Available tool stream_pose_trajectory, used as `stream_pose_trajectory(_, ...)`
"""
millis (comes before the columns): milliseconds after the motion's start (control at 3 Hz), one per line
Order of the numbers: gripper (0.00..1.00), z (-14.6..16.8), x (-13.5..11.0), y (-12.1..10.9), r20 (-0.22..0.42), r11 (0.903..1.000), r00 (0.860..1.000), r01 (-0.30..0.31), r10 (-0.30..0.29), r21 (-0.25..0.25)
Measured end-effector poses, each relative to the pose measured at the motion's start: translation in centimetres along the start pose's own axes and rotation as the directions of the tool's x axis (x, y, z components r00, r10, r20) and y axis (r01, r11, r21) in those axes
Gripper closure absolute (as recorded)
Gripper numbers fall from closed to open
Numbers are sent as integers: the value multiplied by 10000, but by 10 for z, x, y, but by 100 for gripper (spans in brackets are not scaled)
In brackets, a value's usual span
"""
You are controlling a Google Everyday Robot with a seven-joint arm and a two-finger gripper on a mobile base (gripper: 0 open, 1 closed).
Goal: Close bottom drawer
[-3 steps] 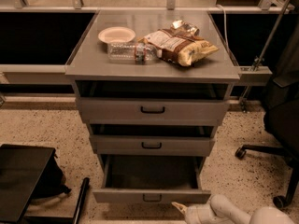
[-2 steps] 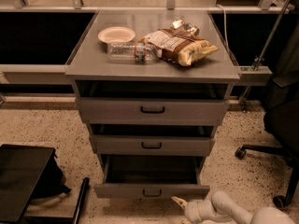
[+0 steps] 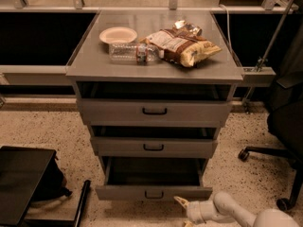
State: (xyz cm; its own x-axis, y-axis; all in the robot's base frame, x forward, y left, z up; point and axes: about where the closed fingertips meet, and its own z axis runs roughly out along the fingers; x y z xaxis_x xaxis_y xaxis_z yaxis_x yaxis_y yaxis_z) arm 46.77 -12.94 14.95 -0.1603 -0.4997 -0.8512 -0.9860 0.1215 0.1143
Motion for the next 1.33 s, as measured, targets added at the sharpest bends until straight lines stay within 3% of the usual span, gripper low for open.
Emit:
stream_pose_trajectory(333, 0, -14, -20, -29, -110, 9971, 9999, -88, 97, 760)
stream_pose_trajectory(1000, 0, -53, -60, -81, -445, 9697, 9979, -350, 471, 2418)
stream_pose_trajectory(1333, 0, -53, -60, -81, -445, 9697, 9979, -350, 471, 2417)
